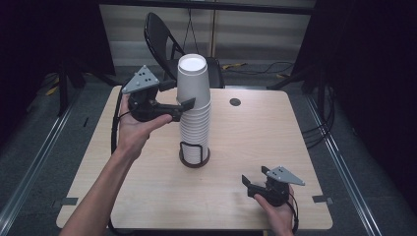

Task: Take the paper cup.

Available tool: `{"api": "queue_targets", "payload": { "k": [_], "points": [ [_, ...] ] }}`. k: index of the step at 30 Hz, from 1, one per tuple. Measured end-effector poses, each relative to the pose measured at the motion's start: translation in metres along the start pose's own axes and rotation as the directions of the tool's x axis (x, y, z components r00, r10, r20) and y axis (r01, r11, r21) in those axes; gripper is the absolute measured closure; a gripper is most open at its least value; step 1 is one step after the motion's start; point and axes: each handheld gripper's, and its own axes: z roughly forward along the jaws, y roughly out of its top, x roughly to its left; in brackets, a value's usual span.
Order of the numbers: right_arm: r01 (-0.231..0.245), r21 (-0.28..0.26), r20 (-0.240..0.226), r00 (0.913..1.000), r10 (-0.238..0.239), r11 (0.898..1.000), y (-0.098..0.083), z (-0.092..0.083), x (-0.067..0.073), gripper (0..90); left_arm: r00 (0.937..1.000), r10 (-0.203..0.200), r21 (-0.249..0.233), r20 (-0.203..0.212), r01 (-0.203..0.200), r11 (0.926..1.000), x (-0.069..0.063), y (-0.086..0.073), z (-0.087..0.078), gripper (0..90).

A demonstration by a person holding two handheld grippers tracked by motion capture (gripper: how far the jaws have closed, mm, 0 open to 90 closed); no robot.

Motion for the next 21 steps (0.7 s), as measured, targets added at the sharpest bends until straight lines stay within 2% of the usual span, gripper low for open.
{"api": "queue_targets", "payload": {
  "k": [3,6,16,21],
  "points": [
    [0.003,0.005,0.003,1.0,-0.003,1.0,0.0,0.001,0.0,18.8,1.0,-0.002,0.016,0.007,0.002,0.9999,0.003,0.002,0.008,15.4],
    [-0.001,0.011,0.002,1.0,0.001,1.0,-0.001,0.001,0.0,18.8,0.9998,0.019,0.026,0.01,-0.019,0.9995,0.003,0.002,0.016,15.1],
    [-0.003,0.008,0.004,1.0,0.003,1.0,-0.001,0.0,0.0,18.8,0.9999,0.01,0.053,-0.002,-0.01,0.9986,0.001,0.003,0.04,8.9],
    [0.001,0.01,0.001,1.0,-0.001,1.0,-0.001,0.0,0.0,18.9,0.9999,-0.013,0.057,-0.002,0.013,0.9983,0.002,0.001,0.047,5.4]
  ]
}}
